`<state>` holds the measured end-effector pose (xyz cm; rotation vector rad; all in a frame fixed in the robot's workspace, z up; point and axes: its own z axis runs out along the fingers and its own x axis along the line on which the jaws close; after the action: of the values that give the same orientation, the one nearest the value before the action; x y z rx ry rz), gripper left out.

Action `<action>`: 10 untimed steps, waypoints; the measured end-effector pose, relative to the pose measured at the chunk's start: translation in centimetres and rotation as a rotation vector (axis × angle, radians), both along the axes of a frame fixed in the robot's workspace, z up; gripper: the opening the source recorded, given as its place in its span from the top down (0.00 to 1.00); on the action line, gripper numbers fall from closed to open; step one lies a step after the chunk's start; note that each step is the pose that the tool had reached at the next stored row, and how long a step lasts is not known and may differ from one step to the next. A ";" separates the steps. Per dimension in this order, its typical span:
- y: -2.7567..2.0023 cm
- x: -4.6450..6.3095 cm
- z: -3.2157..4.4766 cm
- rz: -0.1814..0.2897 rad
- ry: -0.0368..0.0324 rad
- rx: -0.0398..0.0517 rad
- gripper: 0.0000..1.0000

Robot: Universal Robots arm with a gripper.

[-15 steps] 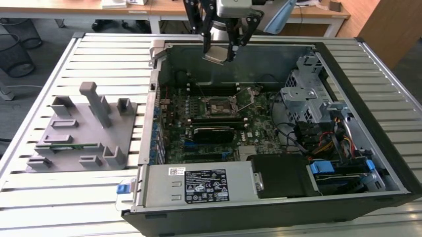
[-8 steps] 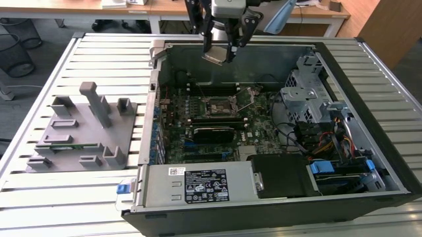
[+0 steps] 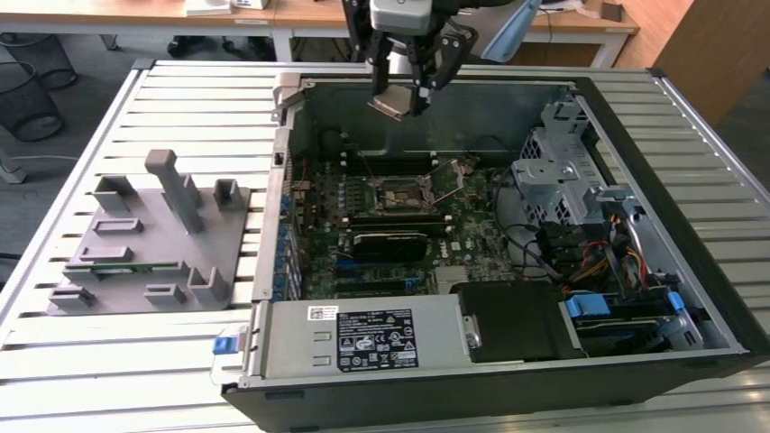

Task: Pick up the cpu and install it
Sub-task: 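Place the cpu into insertion slot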

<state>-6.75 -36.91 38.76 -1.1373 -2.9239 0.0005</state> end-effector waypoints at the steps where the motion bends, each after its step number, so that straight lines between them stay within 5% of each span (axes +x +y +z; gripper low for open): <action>1: 0.00 0.0 -0.02 -0.011 -0.0001 0.0001 0.46; 10: 0.08 -0.1 -0.16 -0.104 -0.0006 -0.0001 0.46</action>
<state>-6.81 -36.82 38.60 -1.2881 -2.8614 -0.0001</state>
